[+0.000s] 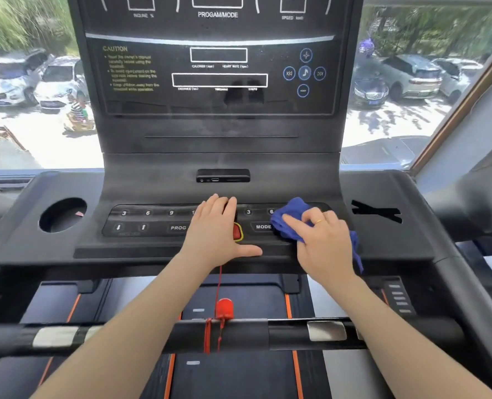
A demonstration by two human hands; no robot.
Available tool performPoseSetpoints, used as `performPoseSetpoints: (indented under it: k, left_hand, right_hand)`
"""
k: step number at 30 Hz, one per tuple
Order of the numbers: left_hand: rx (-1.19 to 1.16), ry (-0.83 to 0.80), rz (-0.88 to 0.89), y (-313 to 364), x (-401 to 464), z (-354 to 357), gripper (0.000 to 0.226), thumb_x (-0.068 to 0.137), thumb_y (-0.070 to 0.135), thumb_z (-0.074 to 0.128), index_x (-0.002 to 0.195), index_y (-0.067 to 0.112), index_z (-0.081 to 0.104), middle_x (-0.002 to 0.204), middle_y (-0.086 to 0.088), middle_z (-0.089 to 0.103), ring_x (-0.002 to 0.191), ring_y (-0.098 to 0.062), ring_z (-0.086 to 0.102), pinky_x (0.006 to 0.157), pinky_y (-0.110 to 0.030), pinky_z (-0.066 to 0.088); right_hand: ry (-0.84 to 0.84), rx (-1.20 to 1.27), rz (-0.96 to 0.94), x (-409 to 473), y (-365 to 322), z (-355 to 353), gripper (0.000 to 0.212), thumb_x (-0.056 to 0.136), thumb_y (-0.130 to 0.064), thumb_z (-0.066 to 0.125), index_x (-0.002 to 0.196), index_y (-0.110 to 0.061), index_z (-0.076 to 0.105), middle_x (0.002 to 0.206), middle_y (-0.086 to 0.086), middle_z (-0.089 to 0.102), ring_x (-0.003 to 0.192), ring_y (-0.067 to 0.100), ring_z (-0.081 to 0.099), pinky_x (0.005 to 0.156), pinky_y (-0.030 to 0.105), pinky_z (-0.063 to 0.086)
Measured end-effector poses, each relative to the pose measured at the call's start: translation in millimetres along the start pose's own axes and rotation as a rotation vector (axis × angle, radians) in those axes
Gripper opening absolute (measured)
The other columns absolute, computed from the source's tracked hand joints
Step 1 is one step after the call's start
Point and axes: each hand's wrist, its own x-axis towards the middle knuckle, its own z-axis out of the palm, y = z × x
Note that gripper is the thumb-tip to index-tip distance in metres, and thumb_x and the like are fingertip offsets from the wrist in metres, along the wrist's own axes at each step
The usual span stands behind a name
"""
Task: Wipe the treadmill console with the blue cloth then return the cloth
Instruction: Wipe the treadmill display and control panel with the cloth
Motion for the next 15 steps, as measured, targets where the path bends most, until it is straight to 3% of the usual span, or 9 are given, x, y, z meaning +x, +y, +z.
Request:
performPoseSetpoints:
  k: [3, 6, 9, 11, 15]
  left_hand:
    - [-0.003, -0.016, 0.046, 16, 6, 4, 0.115, 0.063, 0.075, 0.057, 0.147, 0.011, 0.011, 0.155, -0.005, 0.012, 0.143, -0.022, 0.006, 0.116, -0.035, 0.005]
    - [0.009, -0.050, 0.060, 29, 11, 5, 0.114, 0.064, 0.075, 0.056, 0.147, 0.012, 0.009, 0.155, -0.004, 0.010, 0.143, -0.021, 0.008, 0.116, -0.035, 0.004]
    - [-0.002, -0.066, 0.038, 31, 12, 6, 0.114, 0.063, 0.075, 0.056, 0.147, 0.013, 0.010, 0.155, -0.003, 0.013, 0.142, -0.019, 0.010, 0.116, -0.035, 0.004]
    - [0.007, -0.073, 0.032, 31, 12, 6, 0.115, 0.063, 0.076, 0.056, 0.147, 0.013, 0.009, 0.155, -0.002, 0.014, 0.142, -0.019, 0.010, 0.116, -0.035, 0.004]
    - [0.038, -0.070, 0.033, 30, 15, 6, 0.117, 0.060, 0.077, 0.055, 0.146, 0.012, 0.011, 0.154, -0.001, 0.016, 0.143, -0.020, 0.005, 0.117, -0.035, 0.004]
  right_hand:
    - [-0.041, 0.080, -0.106, 7, 30, -2, 0.049, 0.068, -0.016, 0.035, 0.098, -0.022, 0.074, 0.079, 0.002, 0.062, 0.062, 0.028, 0.051, 0.056, 0.031, 0.038]
    - [-0.115, 0.138, 0.043, 37, 74, -2, 0.050, 0.070, -0.011, 0.036, 0.101, -0.023, 0.074, 0.084, 0.005, 0.063, 0.069, 0.032, 0.051, 0.064, 0.040, 0.049]
    - [-0.224, 0.272, 0.147, 53, 96, -1, 0.051, 0.074, 0.006, 0.045, 0.109, -0.021, 0.071, 0.094, 0.006, 0.062, 0.085, 0.033, 0.050, 0.080, 0.048, 0.046]
    - [-0.180, 0.299, 0.074, 45, 92, -2, 0.049, 0.071, -0.003, 0.041, 0.105, -0.020, 0.073, 0.090, 0.006, 0.062, 0.080, 0.033, 0.051, 0.075, 0.047, 0.048]
    - [-0.172, 0.339, -0.169, 3, 69, -13, 0.051, 0.066, -0.017, 0.036, 0.098, -0.023, 0.075, 0.081, -0.002, 0.061, 0.071, 0.020, 0.047, 0.066, 0.033, 0.040]
